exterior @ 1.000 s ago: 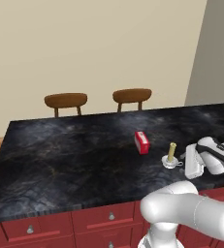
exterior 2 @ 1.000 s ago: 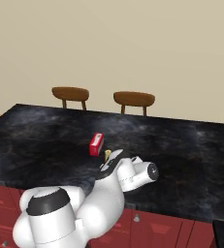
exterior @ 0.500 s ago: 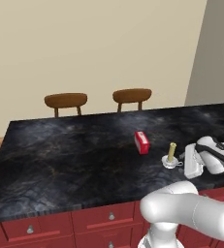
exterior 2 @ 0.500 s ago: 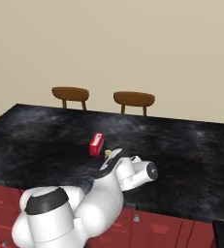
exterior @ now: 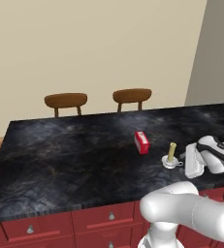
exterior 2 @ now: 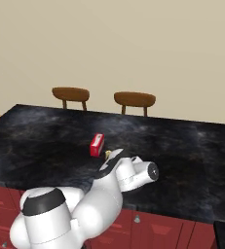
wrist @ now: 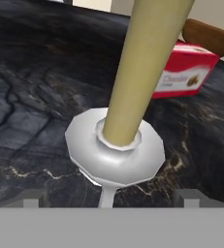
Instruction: Pick the jar and candle from the dining table and place them in the open cabinet. Close the cabinet after placing the objects.
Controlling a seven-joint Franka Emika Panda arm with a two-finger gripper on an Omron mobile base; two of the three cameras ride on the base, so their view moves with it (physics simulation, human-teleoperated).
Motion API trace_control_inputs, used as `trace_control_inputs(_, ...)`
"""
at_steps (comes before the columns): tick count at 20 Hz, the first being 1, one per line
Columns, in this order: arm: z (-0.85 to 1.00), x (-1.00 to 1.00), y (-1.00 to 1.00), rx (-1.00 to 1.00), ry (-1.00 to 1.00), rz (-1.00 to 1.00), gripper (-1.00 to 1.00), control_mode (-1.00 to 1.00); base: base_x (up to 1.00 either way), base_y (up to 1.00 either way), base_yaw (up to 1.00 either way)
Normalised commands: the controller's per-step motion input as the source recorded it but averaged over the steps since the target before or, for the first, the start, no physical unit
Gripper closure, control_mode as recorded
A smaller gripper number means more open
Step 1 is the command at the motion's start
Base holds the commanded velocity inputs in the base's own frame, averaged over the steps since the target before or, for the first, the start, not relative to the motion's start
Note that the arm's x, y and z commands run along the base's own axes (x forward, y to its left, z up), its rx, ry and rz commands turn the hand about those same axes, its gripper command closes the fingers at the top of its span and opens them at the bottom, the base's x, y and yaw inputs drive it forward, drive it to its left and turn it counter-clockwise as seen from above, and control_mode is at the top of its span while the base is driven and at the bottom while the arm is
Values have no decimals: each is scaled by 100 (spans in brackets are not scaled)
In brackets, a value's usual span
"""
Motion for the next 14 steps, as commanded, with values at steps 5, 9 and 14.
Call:
trace_control_inputs(5,0,-20,2,0,0,0,-100,-100,0,0,0)
trace_control_inputs(9,0,-10,10,0,0,0,-100,-100,0,0,0)
trace_control_inputs(14,0,13,7,0,0,0,-100,-100,0,0,0)
